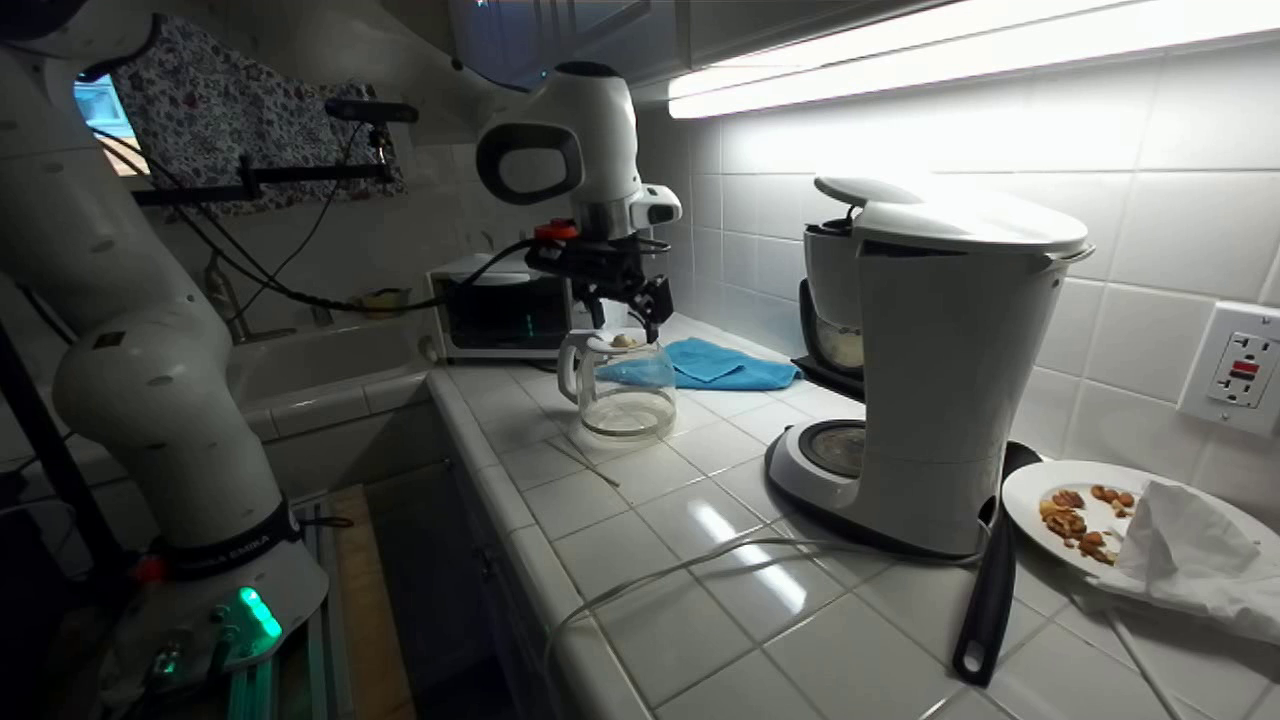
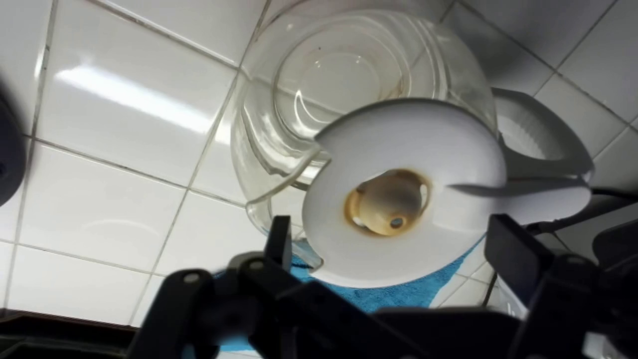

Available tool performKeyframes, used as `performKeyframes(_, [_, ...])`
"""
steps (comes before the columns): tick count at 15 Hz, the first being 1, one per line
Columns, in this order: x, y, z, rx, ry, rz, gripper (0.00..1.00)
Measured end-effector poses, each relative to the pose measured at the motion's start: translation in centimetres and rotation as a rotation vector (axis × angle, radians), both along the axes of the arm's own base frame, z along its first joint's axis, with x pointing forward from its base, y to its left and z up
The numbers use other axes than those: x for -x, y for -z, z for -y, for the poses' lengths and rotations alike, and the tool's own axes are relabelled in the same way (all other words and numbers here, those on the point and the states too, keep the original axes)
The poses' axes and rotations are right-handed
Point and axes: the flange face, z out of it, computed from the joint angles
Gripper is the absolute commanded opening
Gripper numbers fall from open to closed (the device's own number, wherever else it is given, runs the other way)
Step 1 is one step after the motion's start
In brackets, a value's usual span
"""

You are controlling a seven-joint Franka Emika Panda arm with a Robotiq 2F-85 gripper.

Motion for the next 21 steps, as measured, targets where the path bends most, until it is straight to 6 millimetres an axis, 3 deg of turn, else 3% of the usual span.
performKeyframes(21, [0.8,0.94,0.52,-0.051,0.031,-0.071,1.0])
